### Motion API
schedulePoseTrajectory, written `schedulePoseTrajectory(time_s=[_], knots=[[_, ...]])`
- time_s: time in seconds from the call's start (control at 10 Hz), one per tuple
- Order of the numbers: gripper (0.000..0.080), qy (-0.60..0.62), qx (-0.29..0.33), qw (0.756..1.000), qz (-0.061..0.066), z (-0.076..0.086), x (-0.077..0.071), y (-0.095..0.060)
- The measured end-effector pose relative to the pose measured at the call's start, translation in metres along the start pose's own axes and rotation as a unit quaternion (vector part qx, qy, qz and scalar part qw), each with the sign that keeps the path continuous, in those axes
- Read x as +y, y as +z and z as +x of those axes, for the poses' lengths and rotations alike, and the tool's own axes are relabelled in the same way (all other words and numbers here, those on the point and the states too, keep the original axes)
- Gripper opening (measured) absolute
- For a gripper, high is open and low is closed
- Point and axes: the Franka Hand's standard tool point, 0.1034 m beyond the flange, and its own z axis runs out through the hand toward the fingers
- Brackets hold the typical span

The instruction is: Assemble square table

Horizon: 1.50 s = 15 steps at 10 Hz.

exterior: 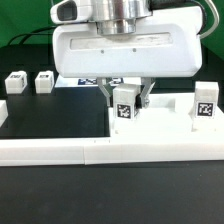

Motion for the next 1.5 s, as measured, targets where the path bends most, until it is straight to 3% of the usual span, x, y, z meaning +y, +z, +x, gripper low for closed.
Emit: schedulePoseTrajectory(time_s=[0.2, 0.3, 0.5, 0.7, 0.8, 0.9, 1.1, 1.5], knots=[[0.029, 0.162, -0.003, 0.987, -0.007, 0.0012, 0.0003, 0.0003], [0.029, 0.236, -0.006, 0.972, -0.002, 0.0009, 0.0006, 0.0007], [0.0291, 0.407, -0.018, 0.913, 0.018, -0.0001, 0.0003, 0.0017], [0.0291, 0.47, -0.015, 0.882, 0.022, -0.0017, -0.0014, 0.002], [0.0312, 0.462, -0.015, 0.886, 0.022, -0.0015, -0.001, 0.002], [0.0312, 0.419, -0.013, 0.908, 0.019, -0.0025, -0.001, 0.0026], [0.0607, 0.244, -0.005, 0.97, 0.005, -0.0059, -0.0027, 0.0025], [0.0648, 0.068, -0.003, 0.998, 0.001, -0.0032, -0.0005, 0.0017]])
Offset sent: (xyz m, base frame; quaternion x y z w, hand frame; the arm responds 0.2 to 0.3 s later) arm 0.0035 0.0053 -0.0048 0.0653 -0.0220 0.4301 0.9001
